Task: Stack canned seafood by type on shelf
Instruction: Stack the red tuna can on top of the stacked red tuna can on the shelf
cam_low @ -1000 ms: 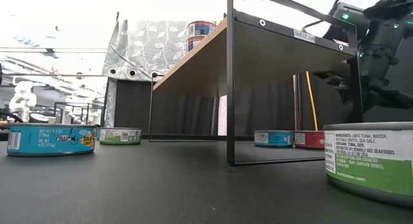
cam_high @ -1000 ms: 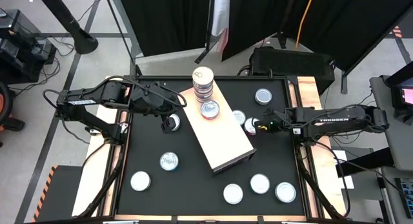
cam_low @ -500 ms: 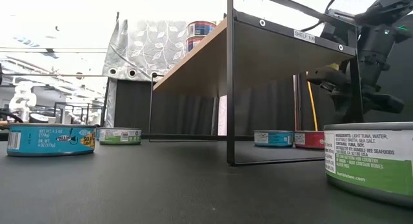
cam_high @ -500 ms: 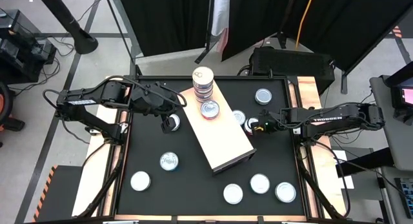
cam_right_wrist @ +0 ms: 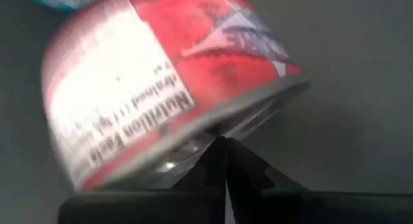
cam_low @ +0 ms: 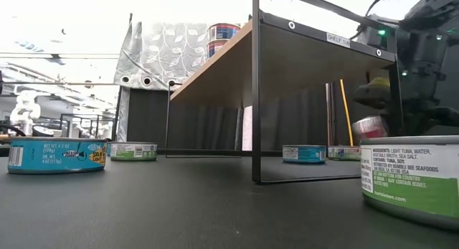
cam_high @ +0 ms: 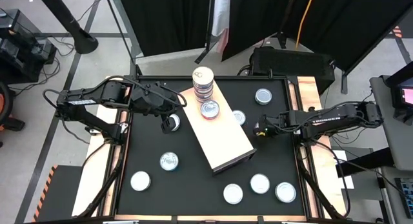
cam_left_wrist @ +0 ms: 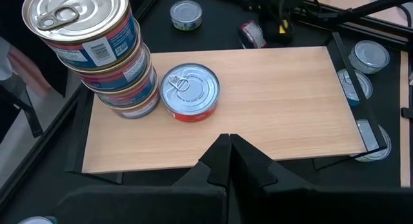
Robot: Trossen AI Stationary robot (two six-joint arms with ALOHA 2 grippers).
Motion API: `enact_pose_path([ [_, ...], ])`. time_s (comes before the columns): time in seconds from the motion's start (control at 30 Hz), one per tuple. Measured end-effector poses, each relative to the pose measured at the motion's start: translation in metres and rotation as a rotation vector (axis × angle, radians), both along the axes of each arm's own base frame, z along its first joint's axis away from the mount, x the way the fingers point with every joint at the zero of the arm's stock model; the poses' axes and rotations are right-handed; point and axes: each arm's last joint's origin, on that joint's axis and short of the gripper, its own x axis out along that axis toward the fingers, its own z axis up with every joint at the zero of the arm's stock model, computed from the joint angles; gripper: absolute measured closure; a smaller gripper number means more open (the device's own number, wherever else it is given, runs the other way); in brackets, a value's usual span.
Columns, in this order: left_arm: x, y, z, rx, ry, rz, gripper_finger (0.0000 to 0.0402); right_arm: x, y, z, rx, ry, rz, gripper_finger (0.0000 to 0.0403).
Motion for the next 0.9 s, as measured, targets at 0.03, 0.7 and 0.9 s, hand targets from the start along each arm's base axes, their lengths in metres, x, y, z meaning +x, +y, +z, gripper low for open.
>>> enact_pose_path([
  [0.03,0.000,0.000,0.000,0.000,0.000,0.000,0.0391,0.000,0.003,0.001,0.002,-0.003,0.006,0.0403],
  [0.7,-0.001,0.000,-0.001,0.003,0.009,-0.001,0.0391,-0.016,0.039,0.005,0.109,-0.059,0.120,0.0403],
  [0.9,0.000,0.000,-0.001,-0.007,0.008,-0.010,0.0391,-0.001,0.048,0.078,0.104,-0.251,0.415,0.0359],
])
